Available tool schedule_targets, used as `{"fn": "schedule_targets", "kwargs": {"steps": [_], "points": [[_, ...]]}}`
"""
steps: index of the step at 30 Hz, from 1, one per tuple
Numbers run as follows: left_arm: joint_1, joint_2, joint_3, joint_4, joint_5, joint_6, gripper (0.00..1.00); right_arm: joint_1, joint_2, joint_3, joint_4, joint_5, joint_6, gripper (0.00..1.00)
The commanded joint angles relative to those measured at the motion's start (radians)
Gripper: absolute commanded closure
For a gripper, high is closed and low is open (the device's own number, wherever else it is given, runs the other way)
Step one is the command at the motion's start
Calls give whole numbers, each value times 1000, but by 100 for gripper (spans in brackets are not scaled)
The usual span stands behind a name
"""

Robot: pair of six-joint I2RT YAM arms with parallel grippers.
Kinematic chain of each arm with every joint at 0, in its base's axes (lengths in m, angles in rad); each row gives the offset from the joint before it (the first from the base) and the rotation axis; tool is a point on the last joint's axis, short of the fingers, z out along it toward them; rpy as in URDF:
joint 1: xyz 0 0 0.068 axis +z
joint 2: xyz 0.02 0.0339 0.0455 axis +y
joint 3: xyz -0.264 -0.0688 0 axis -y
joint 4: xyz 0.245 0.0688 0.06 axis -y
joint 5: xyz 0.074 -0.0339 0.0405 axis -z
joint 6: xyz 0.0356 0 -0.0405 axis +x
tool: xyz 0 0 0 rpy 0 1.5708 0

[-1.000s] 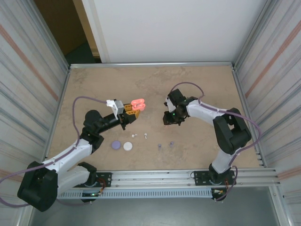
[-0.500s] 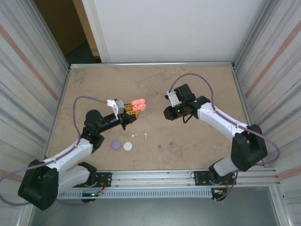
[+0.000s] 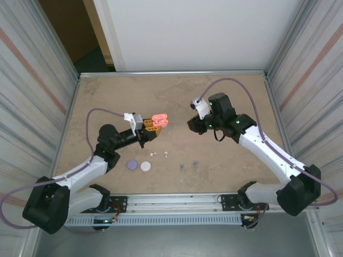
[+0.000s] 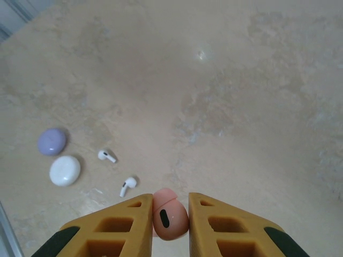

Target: Insert the wireless bluetooth earbuds into the charging case

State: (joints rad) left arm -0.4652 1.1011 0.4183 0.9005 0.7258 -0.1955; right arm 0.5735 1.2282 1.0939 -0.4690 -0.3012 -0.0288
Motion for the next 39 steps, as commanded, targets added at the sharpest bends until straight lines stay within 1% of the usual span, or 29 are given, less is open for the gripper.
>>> {"fn": "schedule_targets", "kwargs": {"steps": [1, 6, 14, 24, 39], "points": [[-6, 15, 38, 80, 51, -33, 100, 15, -51, 1, 34, -41, -63, 79], [-10, 35, 49, 101, 80, -47, 100, 35, -94, 11, 66, -70, -100, 79], [-16, 45, 61, 101, 98, -47, 100, 66, -127, 26, 118, -85, -131, 79], [-23, 58, 67, 101, 113, -48, 100, 126, -109, 75, 138, -64, -191, 79], [-25, 67, 70, 109, 126, -56, 100, 187, -49, 125, 175, -33, -287, 79]]}}
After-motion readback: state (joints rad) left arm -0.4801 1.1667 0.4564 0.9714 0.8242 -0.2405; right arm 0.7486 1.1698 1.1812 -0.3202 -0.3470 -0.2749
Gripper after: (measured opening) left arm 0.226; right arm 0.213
